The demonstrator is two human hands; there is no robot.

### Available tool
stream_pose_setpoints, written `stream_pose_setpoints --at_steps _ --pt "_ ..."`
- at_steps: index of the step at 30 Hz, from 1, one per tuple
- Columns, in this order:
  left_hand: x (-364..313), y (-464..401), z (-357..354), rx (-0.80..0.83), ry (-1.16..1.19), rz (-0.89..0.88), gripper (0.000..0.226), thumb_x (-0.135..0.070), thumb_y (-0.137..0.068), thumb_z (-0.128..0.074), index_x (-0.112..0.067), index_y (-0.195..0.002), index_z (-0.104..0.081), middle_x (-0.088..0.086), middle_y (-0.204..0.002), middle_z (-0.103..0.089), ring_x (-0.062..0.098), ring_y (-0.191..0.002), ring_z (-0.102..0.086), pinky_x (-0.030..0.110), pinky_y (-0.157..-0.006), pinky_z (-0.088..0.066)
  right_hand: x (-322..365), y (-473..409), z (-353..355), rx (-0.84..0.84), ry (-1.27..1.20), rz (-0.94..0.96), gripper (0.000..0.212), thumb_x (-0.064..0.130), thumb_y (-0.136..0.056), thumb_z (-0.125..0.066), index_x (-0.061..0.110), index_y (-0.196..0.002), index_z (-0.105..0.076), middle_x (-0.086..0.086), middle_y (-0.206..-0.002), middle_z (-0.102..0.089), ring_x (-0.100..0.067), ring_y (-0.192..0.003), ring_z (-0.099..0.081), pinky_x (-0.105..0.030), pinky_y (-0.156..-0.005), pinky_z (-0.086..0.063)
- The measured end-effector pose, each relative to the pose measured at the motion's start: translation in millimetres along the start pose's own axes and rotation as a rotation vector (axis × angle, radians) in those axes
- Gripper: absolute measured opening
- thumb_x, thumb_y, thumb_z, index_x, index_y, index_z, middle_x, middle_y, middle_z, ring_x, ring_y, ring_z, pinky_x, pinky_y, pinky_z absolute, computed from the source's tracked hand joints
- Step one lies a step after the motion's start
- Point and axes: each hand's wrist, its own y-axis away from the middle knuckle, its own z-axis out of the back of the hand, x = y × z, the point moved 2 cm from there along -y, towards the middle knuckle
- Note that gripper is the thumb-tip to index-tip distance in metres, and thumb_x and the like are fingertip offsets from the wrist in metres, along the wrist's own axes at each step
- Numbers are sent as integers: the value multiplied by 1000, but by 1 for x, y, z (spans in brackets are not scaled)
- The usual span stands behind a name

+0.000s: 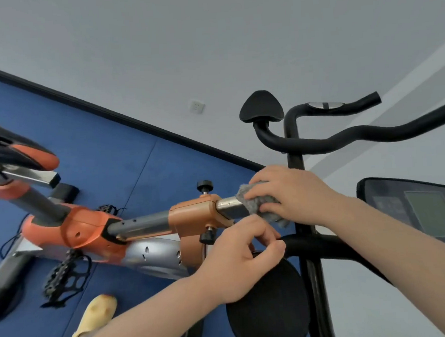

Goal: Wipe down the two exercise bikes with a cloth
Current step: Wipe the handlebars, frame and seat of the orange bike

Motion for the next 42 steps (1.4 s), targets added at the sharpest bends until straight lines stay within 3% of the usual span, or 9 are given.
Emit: stream_pose_setpoints --at_steps 5,8,14,18,25,30,34,37,42 --pt "1 1 -1 -1 19 6 23 -42 -86 -55 -20 -79 -57 -7 -89 -62 17 -91 -60 36 -80 -49 38 -57 -19 284 281 -5 26 22 -90 -53 37 -110 -58 6 -86 -46 -19 -82 -50 -32 -58 -32" --pt "0 2 -1 -2 19 32 26 -44 -86 -54 -20 -80 -58 -7 -91 -63 16 -94 -60 38 -81 -49 43 -68 -20 300 300 10 28 21 -90 -56 34 -114 -59 4 -83 -49 -21 -84 -54 -33 -63 -34" --pt "-2 1 2 10 9 39 25 -45 -87 -55 -21 -81 -58 -10 -91 -63 10 -92 -59 27 -79 -48 32 -45 -22 292 384 108 23 24 -89 -55 34 -106 -67 12 -114 -59 -19 -92 -56 -33 -77 -39" --pt "-1 1 2 2 12 61 27 -47 -86 -55 -20 -80 -59 -10 -89 -61 10 -88 -57 32 -79 -48 46 -66 -26 331 328 -15 20 20 -89 -57 17 -107 -62 3 -102 -55 -21 -79 -48 -33 -65 -32" --pt "-3 3 3 40 8 85 26 -48 -86 -53 -23 -82 -58 -9 -95 -63 9 -100 -58 27 -82 -46 27 -52 -12 226 244 34 24 27 -83 -63 33 -100 -47 10 -91 -59 -15 -77 -53 -30 -76 -37" --pt "-6 3 5 15 -12 77 26 -48 -85 -54 -22 -82 -60 -12 -89 -59 6 -91 -55 20 -79 -44 43 -66 -37 225 396 24 36 16 -91 -48 21 -122 -31 4 -70 -41 -22 -59 -42 -31 -48 -20" --pt "-9 4 5 21 -53 -54 27 -37 -90 -55 -14 -80 -64 -8 -93 -62 8 -93 -57 35 -83 -46 30 -50 -40 181 367 130 28 15 -90 -44 24 -117 -45 6 -91 -52 -22 -85 -59 -34 -72 -36" --pt "-7 2 5 11 -110 -126 30 -34 -94 -52 -13 -85 -71 -6 -102 -67 9 -97 -59 35 -84 -47 24 -35 -36 199 389 162 30 20 -93 -42 30 -119 -54 7 -119 -55 -21 -110 -53 -37 -96 -33" --pt "-3 2 2 -2 -98 -187 30 -30 -94 -52 -12 -83 -73 -5 -105 -68 8 -102 -60 34 -85 -48 38 -56 -34 249 402 20 21 16 -92 -49 27 -110 -54 7 -80 -44 -20 -77 -53 -31 -61 -28"
